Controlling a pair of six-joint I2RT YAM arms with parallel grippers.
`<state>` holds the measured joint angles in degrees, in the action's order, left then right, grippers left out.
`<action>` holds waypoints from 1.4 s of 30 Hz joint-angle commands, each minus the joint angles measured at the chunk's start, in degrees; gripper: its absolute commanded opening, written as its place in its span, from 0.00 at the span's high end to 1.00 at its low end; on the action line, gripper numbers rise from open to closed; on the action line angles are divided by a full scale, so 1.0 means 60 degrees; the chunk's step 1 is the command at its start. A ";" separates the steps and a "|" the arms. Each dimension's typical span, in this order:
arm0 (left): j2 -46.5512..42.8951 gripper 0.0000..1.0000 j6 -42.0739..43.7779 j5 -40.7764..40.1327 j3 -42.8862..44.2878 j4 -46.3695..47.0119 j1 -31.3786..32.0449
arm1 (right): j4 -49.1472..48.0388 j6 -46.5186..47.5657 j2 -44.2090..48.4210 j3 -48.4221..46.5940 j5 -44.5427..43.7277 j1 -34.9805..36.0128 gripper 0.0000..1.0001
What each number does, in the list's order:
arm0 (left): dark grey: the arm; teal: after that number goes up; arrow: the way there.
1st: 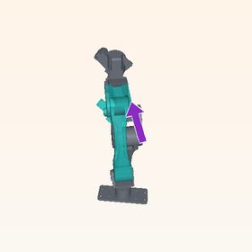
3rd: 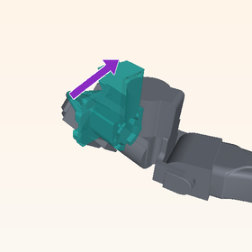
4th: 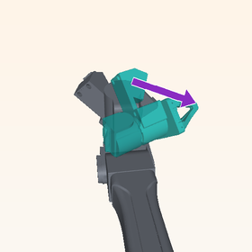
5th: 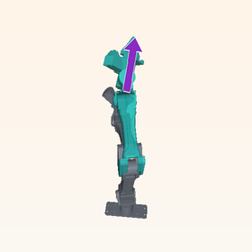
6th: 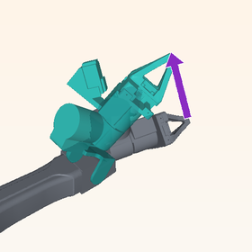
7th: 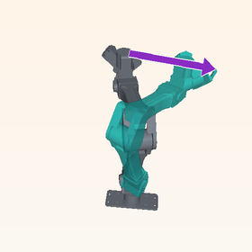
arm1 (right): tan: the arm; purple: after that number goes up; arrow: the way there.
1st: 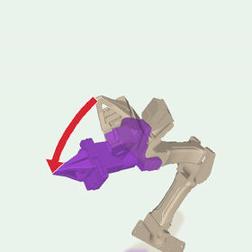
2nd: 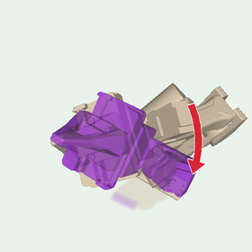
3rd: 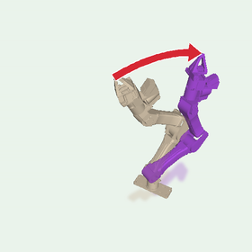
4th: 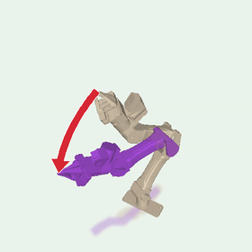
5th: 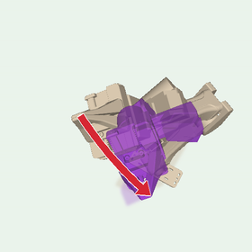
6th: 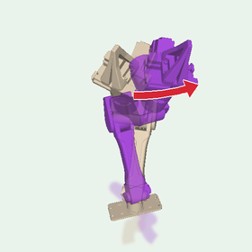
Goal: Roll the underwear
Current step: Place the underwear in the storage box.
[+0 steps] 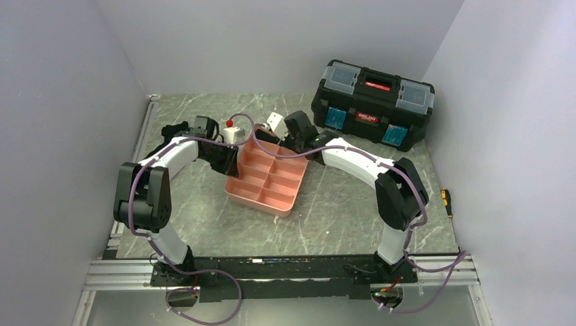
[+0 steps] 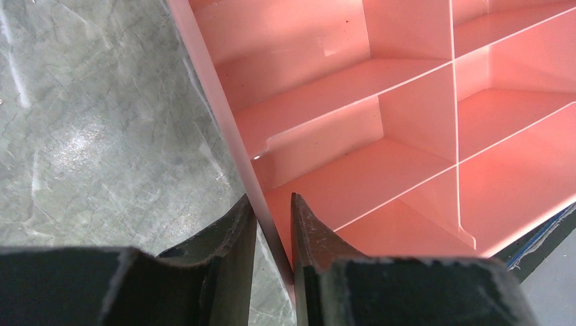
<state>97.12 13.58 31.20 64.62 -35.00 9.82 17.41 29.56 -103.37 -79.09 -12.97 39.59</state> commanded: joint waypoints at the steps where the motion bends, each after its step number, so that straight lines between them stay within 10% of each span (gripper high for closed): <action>1: 0.0395 0.74 0.0000 0.0204 -0.0098 -0.0696 0.0091 | 0.0062 -0.0398 0.0037 0.0123 0.0062 0.0166 1.00; 42: 0.0303 0.76 -0.0281 0.0427 -0.0212 -0.0457 0.0084 | 0.2107 -0.1080 -0.1230 -0.0512 0.0869 0.0175 1.00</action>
<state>97.73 11.18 32.29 64.95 -35.00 9.72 28.42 24.05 -108.79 -79.88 -8.67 41.15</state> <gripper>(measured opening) 0.249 0.291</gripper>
